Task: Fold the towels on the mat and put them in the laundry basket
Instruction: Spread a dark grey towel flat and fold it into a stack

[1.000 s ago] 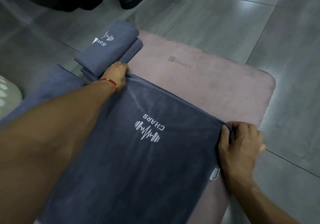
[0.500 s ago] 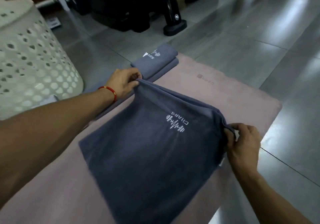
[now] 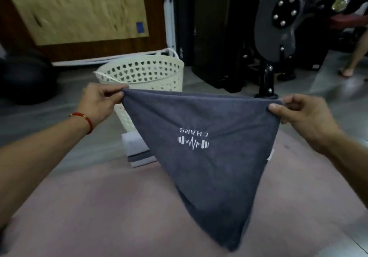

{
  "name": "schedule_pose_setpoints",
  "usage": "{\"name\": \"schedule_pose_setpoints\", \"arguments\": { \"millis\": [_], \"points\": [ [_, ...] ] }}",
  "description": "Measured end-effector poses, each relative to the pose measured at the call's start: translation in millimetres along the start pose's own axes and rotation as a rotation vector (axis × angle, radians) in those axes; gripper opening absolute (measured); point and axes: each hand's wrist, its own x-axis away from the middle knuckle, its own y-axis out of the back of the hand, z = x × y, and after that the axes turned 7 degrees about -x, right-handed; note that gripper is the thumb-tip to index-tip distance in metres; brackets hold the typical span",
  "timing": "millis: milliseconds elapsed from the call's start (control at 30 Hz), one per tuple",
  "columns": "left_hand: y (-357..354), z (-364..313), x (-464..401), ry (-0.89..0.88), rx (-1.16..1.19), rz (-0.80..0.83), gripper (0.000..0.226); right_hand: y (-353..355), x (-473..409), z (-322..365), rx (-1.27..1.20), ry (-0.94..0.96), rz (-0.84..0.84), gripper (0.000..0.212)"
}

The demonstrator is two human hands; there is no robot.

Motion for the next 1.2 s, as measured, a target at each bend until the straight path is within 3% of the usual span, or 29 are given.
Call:
{"name": "schedule_pose_setpoints", "arguments": {
  "millis": [100,233,400,733,900,1000,1200],
  "points": [
    [72,-3,22,0.032,0.019,-0.107,0.03,-36,-20,57,-0.073,0.068,0.115,0.032],
    [140,-1,50,0.046,0.019,-0.328,0.027,-80,-38,100,-0.17,0.074,0.253,0.019],
    [181,12,82,0.185,-0.022,-0.434,0.024,-125,-47,119,-0.14,0.135,0.325,0.004],
    [198,33,136,0.354,-0.253,-0.387,0.011,-172,-55,108,0.039,0.22,0.358,0.01],
    [179,60,108,0.479,-0.292,-0.313,0.012,-205,-73,68,0.18,0.081,0.368,0.016],
    [164,76,86,0.541,-0.197,-0.282,0.019,-219,-83,47,0.038,-0.05,0.408,0.015],
    [155,73,88,0.465,-0.105,-0.348,0.016,-205,-78,57,-0.097,-0.016,0.42,0.01]
  ]
}}
